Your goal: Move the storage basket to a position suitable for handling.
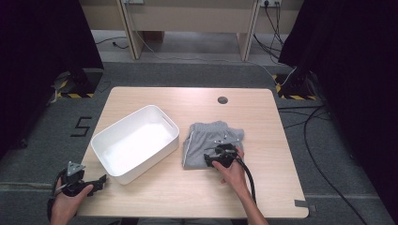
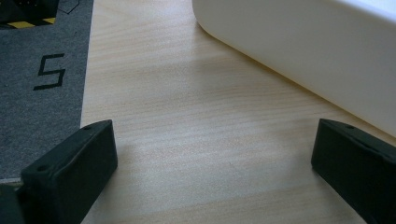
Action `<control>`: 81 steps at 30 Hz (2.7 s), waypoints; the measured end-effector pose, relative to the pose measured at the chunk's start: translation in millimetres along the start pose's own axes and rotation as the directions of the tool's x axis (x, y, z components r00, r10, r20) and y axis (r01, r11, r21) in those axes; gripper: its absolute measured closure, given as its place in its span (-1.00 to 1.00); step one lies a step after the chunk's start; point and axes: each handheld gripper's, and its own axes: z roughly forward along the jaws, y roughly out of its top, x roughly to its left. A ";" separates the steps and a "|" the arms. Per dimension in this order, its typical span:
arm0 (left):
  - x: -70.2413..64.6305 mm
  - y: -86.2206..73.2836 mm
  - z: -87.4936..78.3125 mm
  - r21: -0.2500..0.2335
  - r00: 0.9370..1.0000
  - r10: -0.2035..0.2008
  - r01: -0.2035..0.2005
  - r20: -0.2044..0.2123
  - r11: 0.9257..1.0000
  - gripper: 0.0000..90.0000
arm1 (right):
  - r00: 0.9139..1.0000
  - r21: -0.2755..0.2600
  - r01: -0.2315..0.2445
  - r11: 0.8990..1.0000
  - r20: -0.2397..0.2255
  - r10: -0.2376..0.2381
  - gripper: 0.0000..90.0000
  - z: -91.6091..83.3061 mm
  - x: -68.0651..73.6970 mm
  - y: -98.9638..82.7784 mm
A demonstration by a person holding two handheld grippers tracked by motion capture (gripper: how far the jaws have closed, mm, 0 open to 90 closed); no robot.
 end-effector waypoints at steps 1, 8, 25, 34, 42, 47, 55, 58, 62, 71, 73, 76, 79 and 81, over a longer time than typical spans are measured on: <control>0.0 0.0 0.0 0.000 1.000 0.000 0.000 0.000 1.000 -1.00 | 1.000 -0.009 0.009 1.000 0.002 -0.009 -0.53 -2.9 4.1 -4.5; 0.0 0.0 0.0 0.000 1.000 0.000 0.000 0.000 1.000 -1.00 | 1.000 -0.011 0.023 1.000 -0.005 -0.023 -0.53 -17.6 22.2 -20.9; 0.0 0.0 0.0 0.000 1.000 0.000 0.000 0.000 1.000 -1.00 | 0.999 -0.075 0.026 0.997 -0.029 -0.028 -0.54 -45.5 58.5 -61.0; 0.0 0.0 0.0 0.000 1.000 0.000 0.000 0.000 1.000 -1.00 | 0.998 -0.054 0.033 0.998 -0.057 -0.036 -0.57 -54.6 65.6 -67.6; 0.0 0.0 0.0 0.000 1.000 0.000 0.000 0.000 1.000 -1.00 | 0.996 -0.026 0.046 0.999 -0.075 -0.048 -0.57 -59.2 68.9 -68.5; 0.0 0.0 0.0 0.000 1.000 0.000 0.000 0.000 1.000 -1.00 | 0.993 -0.071 0.056 0.996 -0.099 -0.063 -0.47 -71.9 58.7 -61.8; 0.0 0.0 0.0 0.000 1.000 0.000 0.000 0.000 1.000 -1.00 | 0.999 -0.144 0.030 0.989 -0.036 -0.035 -0.49 -88.1 21.5 -42.3; 0.0 0.0 0.0 0.000 1.000 0.000 0.000 0.000 1.000 -1.00 | 0.997 -0.148 0.021 0.989 -0.064 -0.031 -0.49 -84.9 19.1 -39.5; 0.2 0.1 -0.1 0.000 1.000 -0.001 0.001 0.001 1.000 -1.00 | 0.995 -0.142 0.045 0.989 -0.083 -0.057 -0.49 -78.4 19.2 -31.0; -10.2 -9.0 -11.7 -0.047 0.995 0.040 -0.036 0.087 0.998 -0.66 | 0.980 -0.217 0.090 0.972 -0.153 -0.125 -0.19 -71.0 11.4 14.8; -15.3 -12.0 -15.3 -0.047 0.994 0.051 -0.047 0.094 0.998 -0.66 | 0.977 -0.225 0.107 0.968 -0.156 -0.145 -0.12 -67.8 12.9 27.8; -19.9 -13.1 -19.0 -0.044 0.993 0.064 -0.059 0.100 0.997 -0.65 | 0.973 -0.227 0.129 0.965 -0.160 -0.167 -0.06 -62.6 14.5 41.2; -26.7 -13.3 -22.4 -0.045 0.991 0.077 -0.073 0.108 0.996 -0.65 | 0.967 -0.232 0.118 0.966 -0.194 -0.165 0.04 -53.6 18.1 58.3; -32.8 -12.7 -22.8 -0.045 0.988 0.095 -0.090 0.118 0.995 -0.65 | 0.963 -0.223 0.125 0.967 -0.209 -0.173 0.10 -43.6 22.4 71.5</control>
